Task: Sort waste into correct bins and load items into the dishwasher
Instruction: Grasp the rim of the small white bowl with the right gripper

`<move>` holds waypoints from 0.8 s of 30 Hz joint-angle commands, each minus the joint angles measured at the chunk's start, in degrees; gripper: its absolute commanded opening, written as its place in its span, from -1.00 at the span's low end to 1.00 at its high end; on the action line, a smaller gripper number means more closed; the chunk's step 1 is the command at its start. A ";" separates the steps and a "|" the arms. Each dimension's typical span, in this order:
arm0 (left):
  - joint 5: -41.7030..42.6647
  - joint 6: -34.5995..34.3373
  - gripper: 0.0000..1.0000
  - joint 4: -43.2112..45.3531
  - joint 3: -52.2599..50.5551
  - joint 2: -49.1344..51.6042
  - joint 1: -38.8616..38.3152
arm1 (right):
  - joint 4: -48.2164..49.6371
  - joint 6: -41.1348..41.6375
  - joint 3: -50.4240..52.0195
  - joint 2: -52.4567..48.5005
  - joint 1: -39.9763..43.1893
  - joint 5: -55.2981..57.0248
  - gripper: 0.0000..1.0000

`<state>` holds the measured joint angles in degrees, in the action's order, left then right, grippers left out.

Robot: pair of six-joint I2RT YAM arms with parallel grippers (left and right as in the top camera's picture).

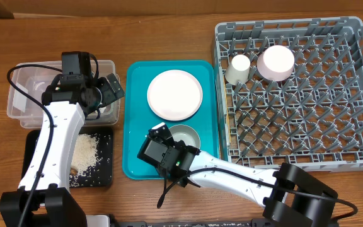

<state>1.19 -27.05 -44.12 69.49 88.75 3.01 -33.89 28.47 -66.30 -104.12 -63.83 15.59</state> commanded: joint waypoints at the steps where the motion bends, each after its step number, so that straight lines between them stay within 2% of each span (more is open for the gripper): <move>1: -0.72 -0.61 1.00 0.20 0.52 0.39 0.07 | 0.02 0.31 0.35 -0.63 -0.07 -0.46 -0.54; 11: -0.72 -0.61 1.00 0.20 0.52 0.39 0.07 | -0.11 0.28 0.35 -0.63 -0.07 -0.46 -0.77; 24: -0.72 -0.61 1.00 0.20 0.52 0.39 0.07 | -1.38 0.28 0.35 -0.63 -0.07 -0.46 -0.75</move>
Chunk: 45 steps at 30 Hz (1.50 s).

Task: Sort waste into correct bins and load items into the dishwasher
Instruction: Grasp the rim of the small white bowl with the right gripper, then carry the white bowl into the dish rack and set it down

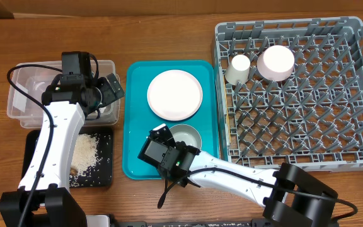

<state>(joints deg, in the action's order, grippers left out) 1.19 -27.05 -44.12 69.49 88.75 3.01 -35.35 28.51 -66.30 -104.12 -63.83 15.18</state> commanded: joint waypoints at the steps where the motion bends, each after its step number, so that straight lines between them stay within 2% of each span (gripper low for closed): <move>1: -0.72 -0.61 1.00 0.20 0.52 0.39 0.07 | 0.09 0.26 0.35 -0.63 -0.07 -0.04 -0.74; 5: -0.72 -0.61 1.00 0.20 0.52 0.39 0.07 | 0.09 0.24 0.35 -0.63 -0.07 -0.07 -0.76; 8: -0.72 -0.61 1.00 0.20 0.52 0.39 0.07 | 0.07 0.24 0.35 -0.63 -0.07 -0.04 -0.92; 18: -0.72 -0.61 1.00 0.20 0.52 0.39 0.07 | -2.51 -3.65 -1.68 1.53 -0.04 0.20 -0.92; 30: -0.72 -0.61 1.00 0.20 0.52 0.39 0.07 | -5.73 -4.22 -3.61 18.47 4.22 -1.36 -0.92; 35: -0.72 -0.61 1.00 0.20 0.52 0.39 0.07 | -5.66 -7.69 -3.61 26.14 10.97 -11.65 -0.92; 40: -0.72 -0.61 1.00 0.20 0.52 0.39 -0.20 | -5.46 -9.92 -3.58 32.37 22.12 -24.92 -0.92; 45: -0.72 -0.61 1.00 0.20 0.52 0.39 -0.37 | -5.49 -10.99 -3.56 34.58 37.90 -50.10 -0.92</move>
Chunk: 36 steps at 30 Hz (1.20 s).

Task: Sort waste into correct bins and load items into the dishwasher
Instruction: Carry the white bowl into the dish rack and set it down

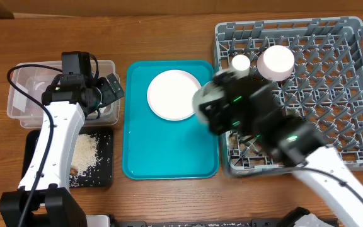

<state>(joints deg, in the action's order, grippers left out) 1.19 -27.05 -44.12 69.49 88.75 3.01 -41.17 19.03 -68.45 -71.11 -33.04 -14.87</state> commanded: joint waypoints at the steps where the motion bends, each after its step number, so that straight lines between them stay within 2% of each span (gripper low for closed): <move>1: -0.72 -0.61 1.00 0.20 0.52 0.39 -0.37 | 0.35 -1.51 -1.36 1.57 10.40 -25.24 -0.92; 5: -0.72 -0.61 1.00 0.20 0.52 0.42 -0.35 | 0.44 -1.68 -0.48 0.79 23.58 -40.85 -0.92; 13: -0.72 -0.61 1.00 0.20 0.52 0.39 -0.37 | -2.45 -13.62 0.24 -5.55 41.03 -58.69 -0.92; 24: -0.72 -0.61 1.00 0.20 0.52 0.39 -0.37 | -2.73 -17.77 0.24 -21.46 43.78 -66.42 -0.92; 32: -0.72 -0.61 1.00 0.20 0.52 0.39 -0.37 | -0.81 -17.81 0.24 -31.10 45.44 -62.07 -0.92; 36: -0.72 -0.61 1.00 0.20 0.52 0.39 -0.37 | -0.09 -17.81 0.24 -32.22 48.15 -61.83 -0.92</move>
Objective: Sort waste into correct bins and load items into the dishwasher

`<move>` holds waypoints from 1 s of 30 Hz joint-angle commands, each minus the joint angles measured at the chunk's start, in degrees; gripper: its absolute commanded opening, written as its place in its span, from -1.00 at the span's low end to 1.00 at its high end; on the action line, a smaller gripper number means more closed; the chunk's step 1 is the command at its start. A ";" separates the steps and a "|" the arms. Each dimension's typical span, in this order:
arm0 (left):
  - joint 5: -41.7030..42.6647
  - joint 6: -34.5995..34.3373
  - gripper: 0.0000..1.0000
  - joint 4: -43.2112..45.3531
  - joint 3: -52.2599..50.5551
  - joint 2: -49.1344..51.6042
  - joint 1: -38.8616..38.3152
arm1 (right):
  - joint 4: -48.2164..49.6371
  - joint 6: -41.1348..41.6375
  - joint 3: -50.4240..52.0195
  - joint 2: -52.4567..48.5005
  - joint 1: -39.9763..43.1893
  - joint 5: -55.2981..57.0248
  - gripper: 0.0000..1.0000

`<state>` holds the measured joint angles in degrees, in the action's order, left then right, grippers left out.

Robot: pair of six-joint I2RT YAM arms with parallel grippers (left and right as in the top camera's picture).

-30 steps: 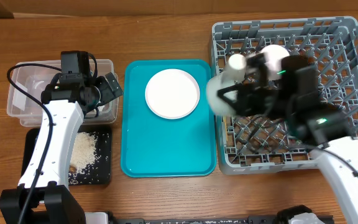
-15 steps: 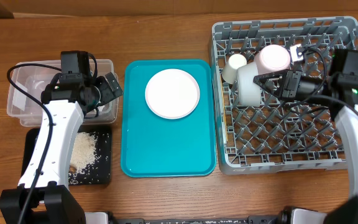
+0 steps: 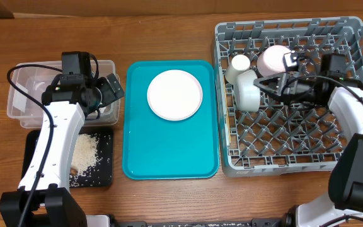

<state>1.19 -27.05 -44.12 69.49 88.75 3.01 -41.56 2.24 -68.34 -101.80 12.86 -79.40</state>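
On its edge among the tines of the grey dish rack [image 3: 307,157] stands a small pale bowl [image 3: 246,90]. My right gripper [image 3: 265,86] reaches in from the right, its fingers closing on the bowl's rim. A white cup [image 3: 238,64] and a pink bowl [image 3: 273,58] sit upside down just behind it. A white plate [image 3: 174,94] lies alone on the teal tray [image 3: 144,164]. My left gripper [image 3: 111,88] hangs open at the right end of the clear plastic bin [image 3: 27,94], holding nothing.
A black tray [image 3: 103,176] with spilled rice [image 3: 84,151] lies in front of the clear bin, under the left arm. The rack fills the right side of the wooden table, and the right arm stretches across its far right part.
My right gripper was blurred over the tray's right edge and the rack's left side. It is now inside the rack, with the small bowl set on edge beside the cup. The left arm is unchanged.
At first my right gripper was at the small bowl on the near part of the teal tray, and stayed there. Then the bowl was gone from the tray and the arm was over the rack's edge. Now the bowl stands in the rack.
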 commanded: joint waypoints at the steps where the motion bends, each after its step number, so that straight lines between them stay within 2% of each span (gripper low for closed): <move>1: -0.72 -0.61 1.00 0.20 0.52 0.39 -0.37 | 0.31 -1.03 0.13 -1.53 2.86 2.89 -0.92; 4: -0.72 -0.61 1.00 0.20 0.52 0.39 -0.37 | -0.39 -1.03 0.13 -1.53 4.76 4.04 -0.92; 9: -0.72 -0.61 1.00 0.20 0.52 0.39 -0.37 | -2.14 -0.98 0.13 -1.51 7.34 16.85 -0.91; 14: -0.72 -0.61 1.00 0.20 0.52 0.39 -0.35 | -2.03 -0.96 0.09 -1.51 10.67 19.63 -0.61; 19: -0.72 -0.61 1.00 0.20 0.52 0.39 -0.37 | -0.79 -0.04 -0.11 -1.51 14.36 20.85 -0.42; 22: -0.72 -0.61 1.00 0.20 0.52 0.39 -0.37 | -1.70 3.41 -1.33 -1.49 15.91 27.54 -0.28; 25: -0.72 -0.61 1.00 0.20 0.52 0.39 -0.37 | -3.23 6.54 -3.41 -1.11 16.20 33.18 -0.24; 30: -0.72 -0.61 1.00 0.20 0.52 0.39 -0.37 | -8.09 6.97 -8.35 0.90 15.26 37.40 -0.24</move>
<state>1.19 -27.05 -44.12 69.49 88.75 3.01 -48.80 7.79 -72.49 -102.83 28.82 -47.18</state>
